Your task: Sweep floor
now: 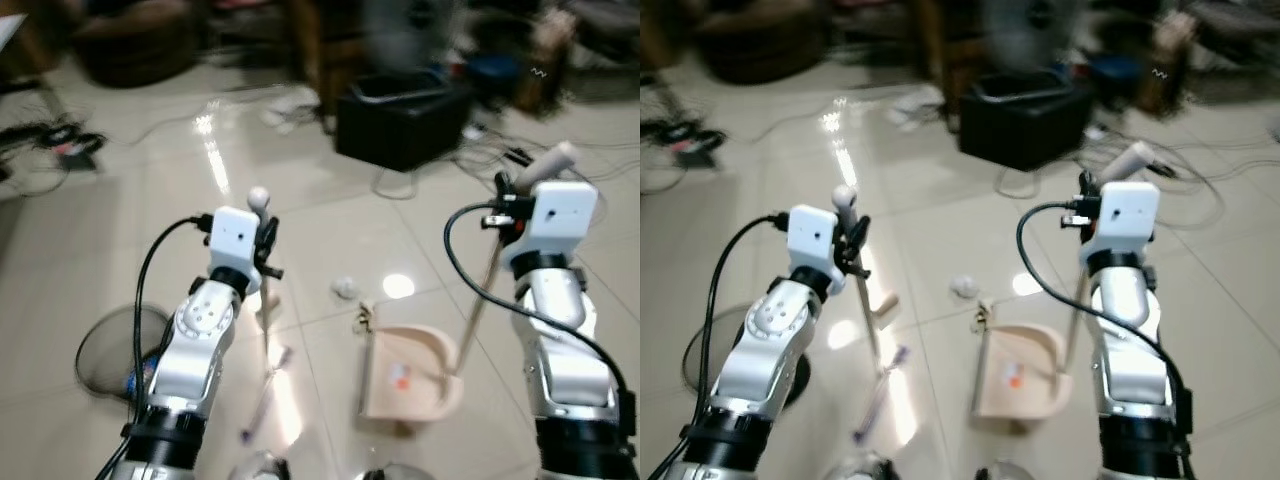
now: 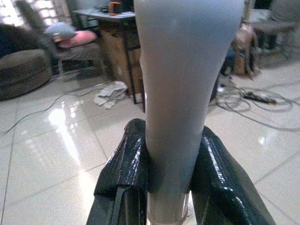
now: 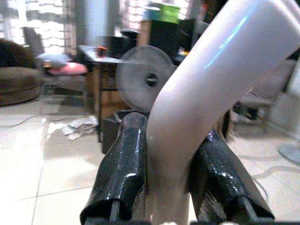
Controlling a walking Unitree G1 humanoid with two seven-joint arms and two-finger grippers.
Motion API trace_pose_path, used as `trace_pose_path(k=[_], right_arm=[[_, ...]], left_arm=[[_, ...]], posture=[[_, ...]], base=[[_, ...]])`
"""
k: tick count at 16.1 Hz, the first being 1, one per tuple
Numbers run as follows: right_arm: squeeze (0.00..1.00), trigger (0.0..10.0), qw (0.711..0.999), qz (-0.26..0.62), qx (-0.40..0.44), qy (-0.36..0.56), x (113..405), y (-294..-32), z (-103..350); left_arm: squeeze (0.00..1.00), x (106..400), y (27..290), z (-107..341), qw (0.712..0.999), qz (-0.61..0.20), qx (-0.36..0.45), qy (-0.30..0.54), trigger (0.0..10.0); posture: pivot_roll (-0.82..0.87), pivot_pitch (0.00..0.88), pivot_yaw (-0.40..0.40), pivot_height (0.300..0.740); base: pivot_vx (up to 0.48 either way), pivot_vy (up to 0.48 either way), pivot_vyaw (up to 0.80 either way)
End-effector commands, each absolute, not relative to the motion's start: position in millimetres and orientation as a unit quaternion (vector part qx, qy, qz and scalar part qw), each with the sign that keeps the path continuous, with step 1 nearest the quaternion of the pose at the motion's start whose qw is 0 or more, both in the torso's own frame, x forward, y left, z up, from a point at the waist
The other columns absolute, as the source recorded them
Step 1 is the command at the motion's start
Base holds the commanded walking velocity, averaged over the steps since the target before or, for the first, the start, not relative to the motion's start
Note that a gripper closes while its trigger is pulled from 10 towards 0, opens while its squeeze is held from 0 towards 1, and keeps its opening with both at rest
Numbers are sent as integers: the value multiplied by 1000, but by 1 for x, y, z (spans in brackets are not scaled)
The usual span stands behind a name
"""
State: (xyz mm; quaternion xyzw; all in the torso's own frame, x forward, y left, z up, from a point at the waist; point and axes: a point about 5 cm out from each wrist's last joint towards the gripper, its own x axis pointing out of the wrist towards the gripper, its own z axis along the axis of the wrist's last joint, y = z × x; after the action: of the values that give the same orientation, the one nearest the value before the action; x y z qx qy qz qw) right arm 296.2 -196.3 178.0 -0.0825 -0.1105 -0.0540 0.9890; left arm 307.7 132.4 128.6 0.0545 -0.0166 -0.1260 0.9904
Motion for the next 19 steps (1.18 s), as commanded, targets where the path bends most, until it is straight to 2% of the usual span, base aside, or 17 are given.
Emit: trace_pose_path(k=[1, 11, 14, 16, 19], right_arm=[[0, 10000, 987, -36, -77, -139, 298, -187, 189], [0, 10000, 986, -29, -85, -139, 299, -187, 187], [0, 10000, 987, -35, -89, -130, 299, -188, 183], [0, 10000, 990, -47, -60, -117, 299, -191, 178], [0, 10000, 993, -58, -46, -87, 298, -190, 168]], left_arm=[[0, 309, 138, 135, 991, -110, 66, -29, 10000], [0, 309, 136, 134, 990, -112, 78, -32, 10000], [0, 309, 133, 128, 991, -127, 36, -11, 10000], [0, 309, 133, 128, 991, -125, 43, -10, 10000], [0, 309, 136, 132, 992, -114, 43, -23, 10000]], posture=[[-36, 57, 39, 740], [-40, 30, 35, 740], [-45, 30, 36, 740], [-45, 31, 34, 740], [-44, 33, 32, 740]], base=[[0, -439, 800], [0, -439, 800], [0, 160, 760], [0, 480, 0], [0, 0, 0]])
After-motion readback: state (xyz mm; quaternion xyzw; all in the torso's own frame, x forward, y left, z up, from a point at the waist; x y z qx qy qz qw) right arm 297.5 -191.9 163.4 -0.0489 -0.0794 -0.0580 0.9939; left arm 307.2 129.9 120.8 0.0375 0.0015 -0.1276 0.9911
